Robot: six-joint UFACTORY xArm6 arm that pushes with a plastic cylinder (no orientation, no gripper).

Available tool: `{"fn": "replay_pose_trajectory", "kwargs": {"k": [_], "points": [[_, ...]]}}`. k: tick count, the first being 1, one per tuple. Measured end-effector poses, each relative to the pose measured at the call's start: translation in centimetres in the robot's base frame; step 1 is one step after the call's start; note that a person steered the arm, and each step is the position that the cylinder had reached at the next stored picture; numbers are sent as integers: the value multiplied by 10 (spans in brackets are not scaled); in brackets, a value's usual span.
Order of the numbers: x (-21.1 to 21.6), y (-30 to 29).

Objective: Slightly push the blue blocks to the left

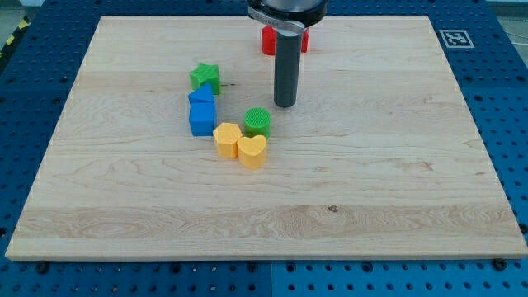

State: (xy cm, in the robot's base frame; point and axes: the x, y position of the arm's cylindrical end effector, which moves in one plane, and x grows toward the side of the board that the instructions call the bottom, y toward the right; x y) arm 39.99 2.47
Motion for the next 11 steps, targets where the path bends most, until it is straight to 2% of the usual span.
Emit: {"fn": "replay_pose_trajectory", "kwargs": {"k": [5,9,10,11], "points": [[19,-95],[17,-97],[7,-132],[7,-143]]}}
